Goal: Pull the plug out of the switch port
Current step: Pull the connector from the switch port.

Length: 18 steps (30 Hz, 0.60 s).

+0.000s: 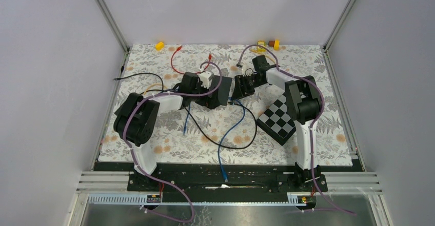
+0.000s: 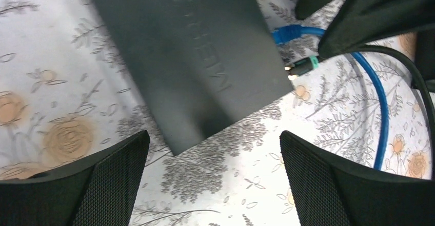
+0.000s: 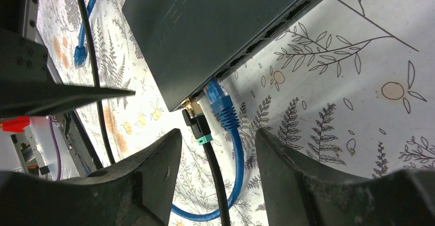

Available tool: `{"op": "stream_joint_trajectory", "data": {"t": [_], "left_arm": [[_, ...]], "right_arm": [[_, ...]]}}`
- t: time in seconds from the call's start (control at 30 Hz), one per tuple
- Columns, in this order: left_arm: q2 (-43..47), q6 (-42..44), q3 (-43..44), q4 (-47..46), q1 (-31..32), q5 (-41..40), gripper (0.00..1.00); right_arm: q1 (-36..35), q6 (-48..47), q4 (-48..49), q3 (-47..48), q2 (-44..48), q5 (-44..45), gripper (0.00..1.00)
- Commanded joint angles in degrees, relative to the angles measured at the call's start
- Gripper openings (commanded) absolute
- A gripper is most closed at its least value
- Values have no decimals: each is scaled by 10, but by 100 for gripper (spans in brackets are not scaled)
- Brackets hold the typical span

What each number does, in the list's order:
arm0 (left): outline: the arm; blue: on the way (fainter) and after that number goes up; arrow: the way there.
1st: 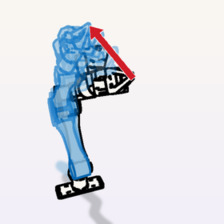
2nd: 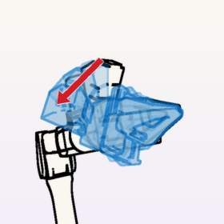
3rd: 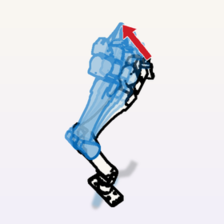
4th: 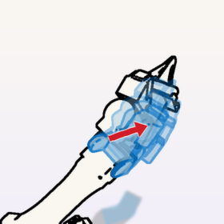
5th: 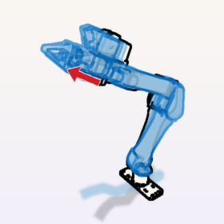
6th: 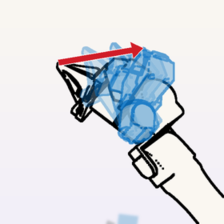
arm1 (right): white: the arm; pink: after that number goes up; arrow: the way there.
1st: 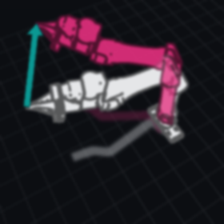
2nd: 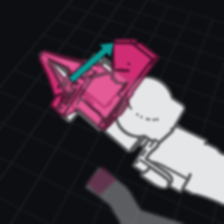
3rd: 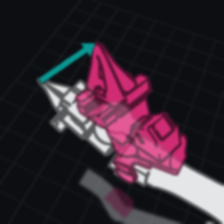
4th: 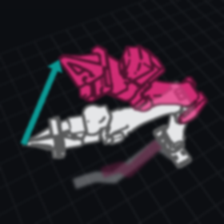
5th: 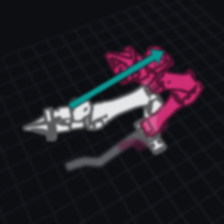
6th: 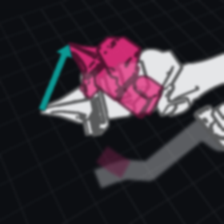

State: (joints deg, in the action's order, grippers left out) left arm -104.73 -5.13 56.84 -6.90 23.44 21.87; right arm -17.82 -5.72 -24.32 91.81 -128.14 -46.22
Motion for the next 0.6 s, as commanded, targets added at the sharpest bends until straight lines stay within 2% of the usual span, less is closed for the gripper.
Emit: {"op": "stream_joint_trajectory", "data": {"t": [0.0,0.57], "left_arm": [[7,37,17,-3,21,-11,99],[-20,23,5,-25,31,-12,99]], "right_arm": [[3,6,15,-15,9,-9,61],[11,79,77,-27,-60,-90,49]]}}
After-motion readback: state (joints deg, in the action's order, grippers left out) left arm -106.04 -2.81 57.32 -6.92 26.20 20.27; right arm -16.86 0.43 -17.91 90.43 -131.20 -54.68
